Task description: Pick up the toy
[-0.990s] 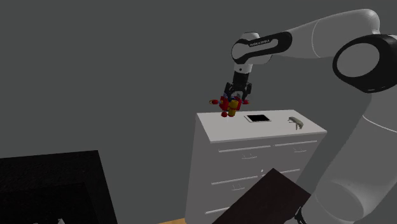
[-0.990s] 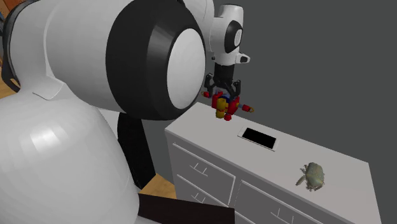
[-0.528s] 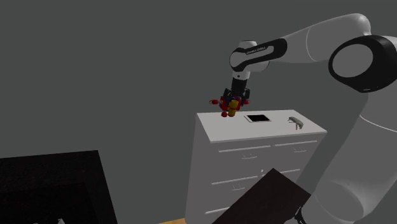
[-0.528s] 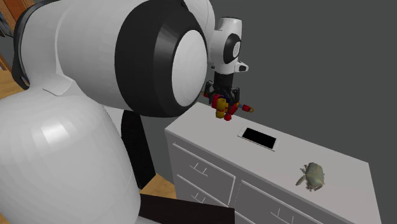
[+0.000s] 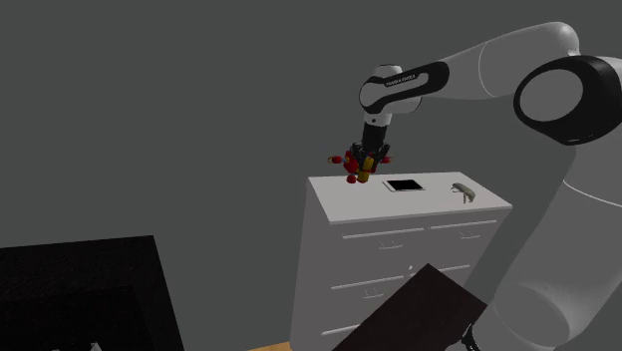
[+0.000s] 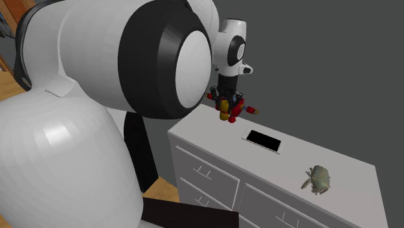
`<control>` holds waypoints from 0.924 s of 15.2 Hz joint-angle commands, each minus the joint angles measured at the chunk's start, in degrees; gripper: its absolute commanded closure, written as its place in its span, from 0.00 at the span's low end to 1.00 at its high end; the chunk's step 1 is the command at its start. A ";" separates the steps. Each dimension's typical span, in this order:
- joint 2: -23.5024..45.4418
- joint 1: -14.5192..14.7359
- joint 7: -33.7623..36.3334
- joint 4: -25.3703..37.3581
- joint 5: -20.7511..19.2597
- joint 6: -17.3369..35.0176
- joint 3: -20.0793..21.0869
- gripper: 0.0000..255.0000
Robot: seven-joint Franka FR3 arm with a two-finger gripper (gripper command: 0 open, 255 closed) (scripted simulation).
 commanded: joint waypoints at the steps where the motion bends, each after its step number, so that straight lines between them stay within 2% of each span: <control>1: 0.11 0.02 -0.02 -0.02 0.02 0.05 0.03 1.00; 3: 0.10 0.01 -0.04 0.03 0.02 -0.02 0.02 1.00; 14: -1.41 0.04 0.23 6.71 -0.29 -8.18 0.00 1.00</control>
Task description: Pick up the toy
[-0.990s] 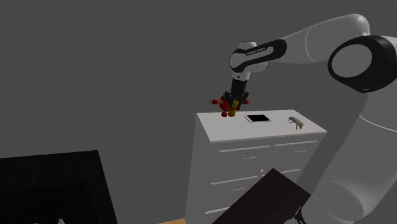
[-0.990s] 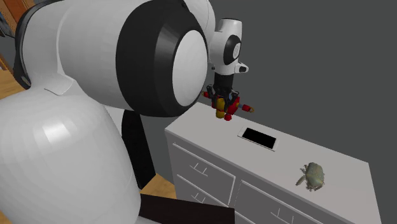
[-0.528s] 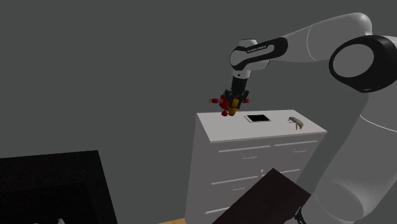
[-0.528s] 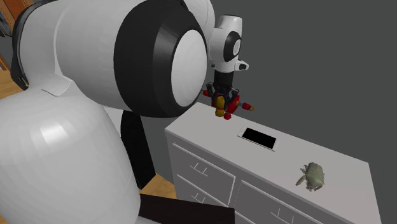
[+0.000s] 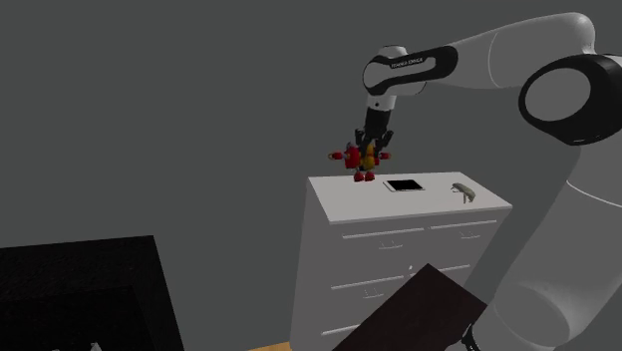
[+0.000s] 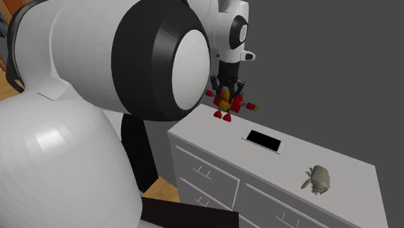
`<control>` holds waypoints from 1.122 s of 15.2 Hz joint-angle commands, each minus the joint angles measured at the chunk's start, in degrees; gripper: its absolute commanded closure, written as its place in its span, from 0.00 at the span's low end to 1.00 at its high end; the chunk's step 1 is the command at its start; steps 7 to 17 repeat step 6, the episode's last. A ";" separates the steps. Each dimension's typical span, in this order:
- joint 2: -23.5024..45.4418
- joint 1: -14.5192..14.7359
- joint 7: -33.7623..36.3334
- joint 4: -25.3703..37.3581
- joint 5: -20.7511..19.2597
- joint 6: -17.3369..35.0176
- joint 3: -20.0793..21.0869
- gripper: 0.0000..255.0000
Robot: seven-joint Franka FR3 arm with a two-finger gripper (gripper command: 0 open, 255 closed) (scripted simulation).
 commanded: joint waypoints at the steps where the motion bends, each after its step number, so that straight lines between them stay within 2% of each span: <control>1: -0.39 -0.01 0.02 1.28 -0.06 -1.61 -0.02 1.00; 4: -0.51 -0.02 0.06 3.44 -0.09 -3.89 -0.03 1.00; 17: -0.51 -0.02 0.06 3.55 -0.09 -4.00 -0.03 1.00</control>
